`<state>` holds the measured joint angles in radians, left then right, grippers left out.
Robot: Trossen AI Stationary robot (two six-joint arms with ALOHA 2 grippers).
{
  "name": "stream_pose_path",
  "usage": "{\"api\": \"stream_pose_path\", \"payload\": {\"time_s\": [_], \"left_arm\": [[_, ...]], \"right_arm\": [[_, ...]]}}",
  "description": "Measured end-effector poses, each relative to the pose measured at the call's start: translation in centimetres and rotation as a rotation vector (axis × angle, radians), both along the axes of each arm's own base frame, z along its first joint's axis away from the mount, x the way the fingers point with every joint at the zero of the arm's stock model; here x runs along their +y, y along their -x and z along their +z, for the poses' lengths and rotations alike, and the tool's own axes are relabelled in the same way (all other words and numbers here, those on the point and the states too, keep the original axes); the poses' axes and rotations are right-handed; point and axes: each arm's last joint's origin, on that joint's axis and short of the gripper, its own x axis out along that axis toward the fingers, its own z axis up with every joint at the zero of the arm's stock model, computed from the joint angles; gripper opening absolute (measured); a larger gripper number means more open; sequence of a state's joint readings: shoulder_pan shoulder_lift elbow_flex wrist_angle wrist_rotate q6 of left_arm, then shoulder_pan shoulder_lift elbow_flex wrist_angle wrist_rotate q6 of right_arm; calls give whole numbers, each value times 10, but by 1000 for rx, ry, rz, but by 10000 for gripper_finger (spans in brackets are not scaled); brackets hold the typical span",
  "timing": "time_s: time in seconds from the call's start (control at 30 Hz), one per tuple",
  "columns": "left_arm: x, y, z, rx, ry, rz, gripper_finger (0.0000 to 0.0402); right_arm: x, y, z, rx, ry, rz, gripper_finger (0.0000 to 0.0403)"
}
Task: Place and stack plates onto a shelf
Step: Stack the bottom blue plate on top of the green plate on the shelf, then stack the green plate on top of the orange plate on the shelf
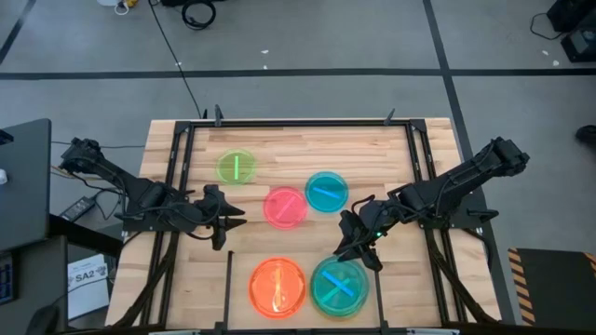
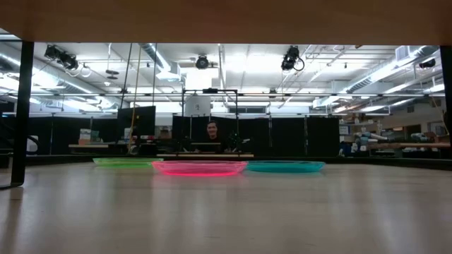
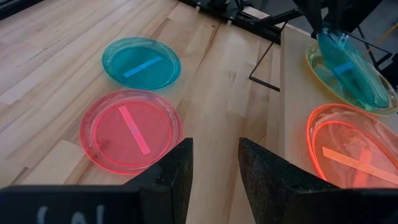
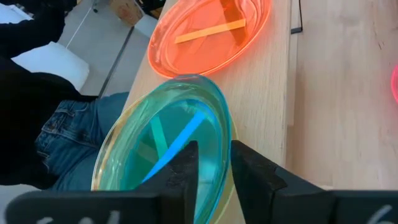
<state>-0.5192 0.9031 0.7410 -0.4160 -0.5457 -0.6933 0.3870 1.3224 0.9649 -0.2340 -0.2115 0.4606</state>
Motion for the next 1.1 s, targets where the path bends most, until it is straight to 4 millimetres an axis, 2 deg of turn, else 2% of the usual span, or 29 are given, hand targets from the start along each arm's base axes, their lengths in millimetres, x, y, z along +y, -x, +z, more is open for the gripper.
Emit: {"api": "stream_pose_path", "payload": {"time_s": [0.4, 0.67, 0.77, 0.93, 1.1], "left_arm": [[0, 0, 0, 0, 0, 0, 134], [0, 0, 0, 0, 0, -1, 134], [0, 0, 0, 0, 0, 0, 134], [0, 0, 0, 0, -1, 1, 134], [2, 0, 0, -14, -9, 46, 134]], "right_arm": [[-2, -1, 0, -17, 40, -66, 170], [-7, -3, 0, -22, 50, -85, 172], [-10, -2, 1, -50, 93, -24, 172], [-16, 11, 20, -128, 85, 6, 172], [-30, 38, 38, -173, 191, -41, 172]]}}
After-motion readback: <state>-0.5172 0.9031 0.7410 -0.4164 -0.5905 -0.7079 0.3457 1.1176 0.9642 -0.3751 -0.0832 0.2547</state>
